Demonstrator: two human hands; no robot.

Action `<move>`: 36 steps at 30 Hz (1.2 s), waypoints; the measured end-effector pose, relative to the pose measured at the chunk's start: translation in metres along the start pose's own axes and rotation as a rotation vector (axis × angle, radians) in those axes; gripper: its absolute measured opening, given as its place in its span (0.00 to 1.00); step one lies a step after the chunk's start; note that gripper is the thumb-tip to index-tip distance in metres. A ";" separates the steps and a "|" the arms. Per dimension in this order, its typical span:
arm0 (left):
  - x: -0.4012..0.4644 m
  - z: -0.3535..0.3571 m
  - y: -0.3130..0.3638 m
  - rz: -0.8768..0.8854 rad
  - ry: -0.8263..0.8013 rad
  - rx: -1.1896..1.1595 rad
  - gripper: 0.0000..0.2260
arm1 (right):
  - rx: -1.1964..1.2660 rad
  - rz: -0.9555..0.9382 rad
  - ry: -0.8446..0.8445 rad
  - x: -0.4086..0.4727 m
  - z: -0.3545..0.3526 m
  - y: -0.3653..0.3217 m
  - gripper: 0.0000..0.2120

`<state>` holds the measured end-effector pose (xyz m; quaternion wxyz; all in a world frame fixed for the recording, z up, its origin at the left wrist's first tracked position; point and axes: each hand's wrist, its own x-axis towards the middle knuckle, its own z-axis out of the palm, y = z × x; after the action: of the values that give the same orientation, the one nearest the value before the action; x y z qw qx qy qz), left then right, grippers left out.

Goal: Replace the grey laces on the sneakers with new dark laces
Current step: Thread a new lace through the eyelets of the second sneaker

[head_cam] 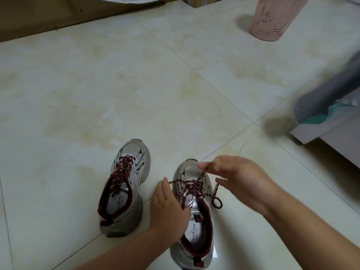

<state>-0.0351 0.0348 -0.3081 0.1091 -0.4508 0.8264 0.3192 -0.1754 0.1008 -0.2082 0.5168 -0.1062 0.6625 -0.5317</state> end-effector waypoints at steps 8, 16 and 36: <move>0.002 0.010 0.003 -0.199 -0.147 -0.451 0.23 | 0.691 -0.349 0.092 -0.027 -0.043 -0.096 0.08; -0.002 0.003 0.011 0.101 0.102 -0.136 0.15 | 0.405 -0.386 0.194 -0.025 -0.034 -0.096 0.15; 0.038 -0.017 0.086 0.538 -0.140 0.705 0.11 | 0.107 -0.175 0.510 0.006 -0.077 -0.003 0.12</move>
<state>-0.1248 0.0316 -0.2761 0.2247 -0.1322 0.9633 0.0648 -0.2409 0.1412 -0.2165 0.2903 0.0015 0.7305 -0.6182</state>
